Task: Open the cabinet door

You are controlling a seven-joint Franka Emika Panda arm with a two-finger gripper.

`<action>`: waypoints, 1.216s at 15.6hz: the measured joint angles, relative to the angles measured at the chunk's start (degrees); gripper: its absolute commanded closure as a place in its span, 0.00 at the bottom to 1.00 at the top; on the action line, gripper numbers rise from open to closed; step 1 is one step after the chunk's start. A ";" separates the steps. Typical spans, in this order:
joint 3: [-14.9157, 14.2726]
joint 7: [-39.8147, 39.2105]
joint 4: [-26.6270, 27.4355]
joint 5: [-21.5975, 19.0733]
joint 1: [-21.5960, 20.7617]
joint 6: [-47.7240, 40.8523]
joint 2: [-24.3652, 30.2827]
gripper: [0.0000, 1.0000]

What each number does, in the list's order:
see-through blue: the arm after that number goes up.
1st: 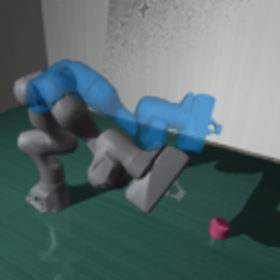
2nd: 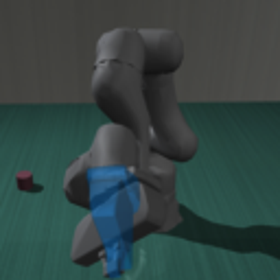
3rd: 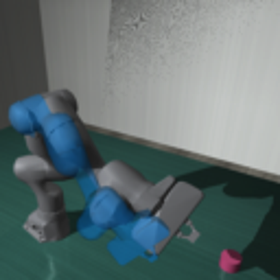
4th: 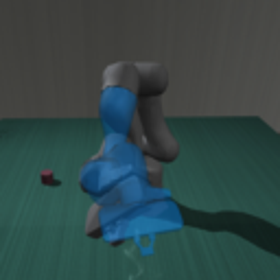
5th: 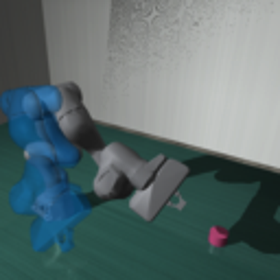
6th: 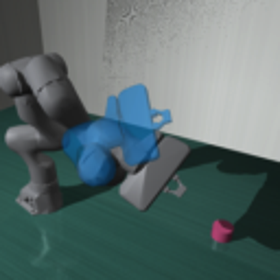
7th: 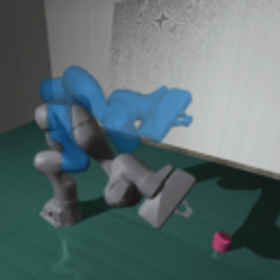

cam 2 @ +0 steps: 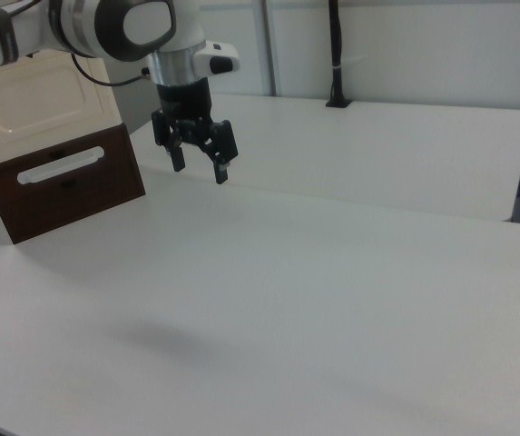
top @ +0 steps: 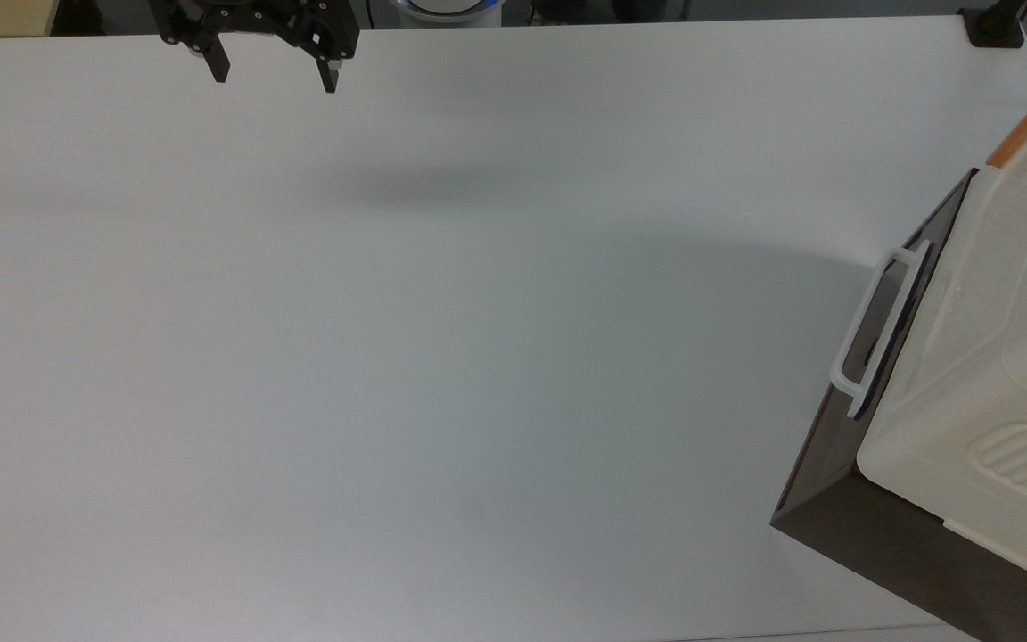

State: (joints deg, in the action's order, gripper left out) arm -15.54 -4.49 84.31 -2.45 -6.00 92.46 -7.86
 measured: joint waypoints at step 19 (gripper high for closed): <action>-0.03 0.00 -1.35 0.00 0.71 0.02 0.11 0.00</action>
State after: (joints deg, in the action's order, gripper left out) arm -15.57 -4.49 82.96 -2.46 -5.30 92.48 -7.75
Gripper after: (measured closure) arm 0.000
